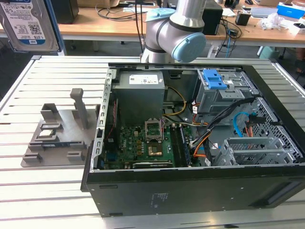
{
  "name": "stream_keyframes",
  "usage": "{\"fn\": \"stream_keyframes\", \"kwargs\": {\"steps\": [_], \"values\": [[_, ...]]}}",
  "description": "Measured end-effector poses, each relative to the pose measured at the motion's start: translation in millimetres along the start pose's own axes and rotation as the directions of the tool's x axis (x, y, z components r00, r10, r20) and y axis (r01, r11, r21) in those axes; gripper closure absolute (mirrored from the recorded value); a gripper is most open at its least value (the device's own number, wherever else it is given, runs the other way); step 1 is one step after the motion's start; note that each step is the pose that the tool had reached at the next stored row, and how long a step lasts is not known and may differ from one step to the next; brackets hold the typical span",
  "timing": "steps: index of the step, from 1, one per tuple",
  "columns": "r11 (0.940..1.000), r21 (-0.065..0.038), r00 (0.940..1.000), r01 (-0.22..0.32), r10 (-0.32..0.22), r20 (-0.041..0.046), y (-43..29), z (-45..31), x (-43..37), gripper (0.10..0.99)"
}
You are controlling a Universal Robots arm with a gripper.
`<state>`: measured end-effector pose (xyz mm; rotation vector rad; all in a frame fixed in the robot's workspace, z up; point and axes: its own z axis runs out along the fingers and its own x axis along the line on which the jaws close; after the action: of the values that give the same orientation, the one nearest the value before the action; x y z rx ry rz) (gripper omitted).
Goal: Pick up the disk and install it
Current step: 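Pick up the disk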
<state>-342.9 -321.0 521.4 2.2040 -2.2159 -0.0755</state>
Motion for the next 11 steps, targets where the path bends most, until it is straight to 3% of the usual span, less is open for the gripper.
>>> {"fn": "stream_keyframes", "kwargs": {"steps": [11], "values": [[1.0, 0.0, 1.0, 0.0, 0.0, -0.0001, 0.7, -14.7, -0.4, 0.718]]}}
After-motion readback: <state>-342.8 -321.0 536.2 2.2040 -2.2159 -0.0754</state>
